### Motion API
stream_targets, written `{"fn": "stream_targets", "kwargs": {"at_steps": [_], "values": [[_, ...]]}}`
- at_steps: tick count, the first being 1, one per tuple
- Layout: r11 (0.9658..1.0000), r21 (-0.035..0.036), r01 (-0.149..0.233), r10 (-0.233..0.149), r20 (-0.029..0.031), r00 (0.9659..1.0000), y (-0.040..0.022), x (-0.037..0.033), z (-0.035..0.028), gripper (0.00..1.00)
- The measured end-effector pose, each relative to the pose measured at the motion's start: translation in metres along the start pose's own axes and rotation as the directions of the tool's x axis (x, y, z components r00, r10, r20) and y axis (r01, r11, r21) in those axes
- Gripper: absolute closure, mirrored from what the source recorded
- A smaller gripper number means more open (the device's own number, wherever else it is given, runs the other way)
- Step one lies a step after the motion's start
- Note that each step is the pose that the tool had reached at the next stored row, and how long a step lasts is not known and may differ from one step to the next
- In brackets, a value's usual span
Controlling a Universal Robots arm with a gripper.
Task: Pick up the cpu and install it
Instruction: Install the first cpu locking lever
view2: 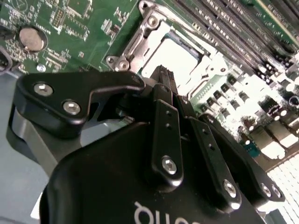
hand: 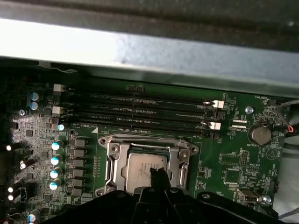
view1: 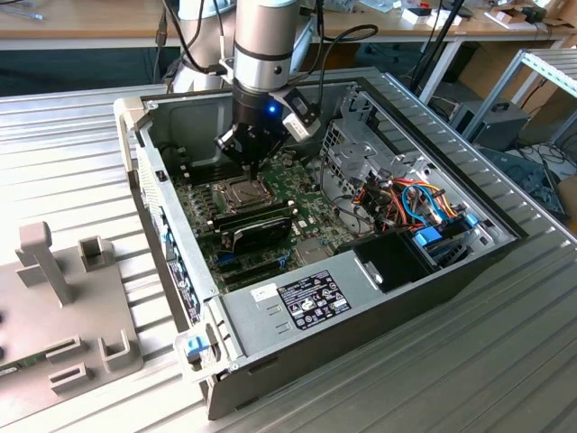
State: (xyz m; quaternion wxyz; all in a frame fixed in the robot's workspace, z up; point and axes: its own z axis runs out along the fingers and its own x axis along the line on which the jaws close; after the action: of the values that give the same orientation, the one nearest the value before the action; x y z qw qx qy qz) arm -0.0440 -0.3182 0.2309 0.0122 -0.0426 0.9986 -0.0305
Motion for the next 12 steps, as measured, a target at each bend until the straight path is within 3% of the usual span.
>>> {"fn": "stream_targets", "kwargs": {"at_steps": [8, 12], "values": [[1.0000, 0.0002, 0.000, 0.000, -0.0001, 1.0000, -0.0114, 0.0088, 0.0005, 0.89], [1.0000, 0.0004, 0.000, 0.000, 0.0003, 1.0000, -0.0131, 0.0098, -0.0002, 0.89]]}}
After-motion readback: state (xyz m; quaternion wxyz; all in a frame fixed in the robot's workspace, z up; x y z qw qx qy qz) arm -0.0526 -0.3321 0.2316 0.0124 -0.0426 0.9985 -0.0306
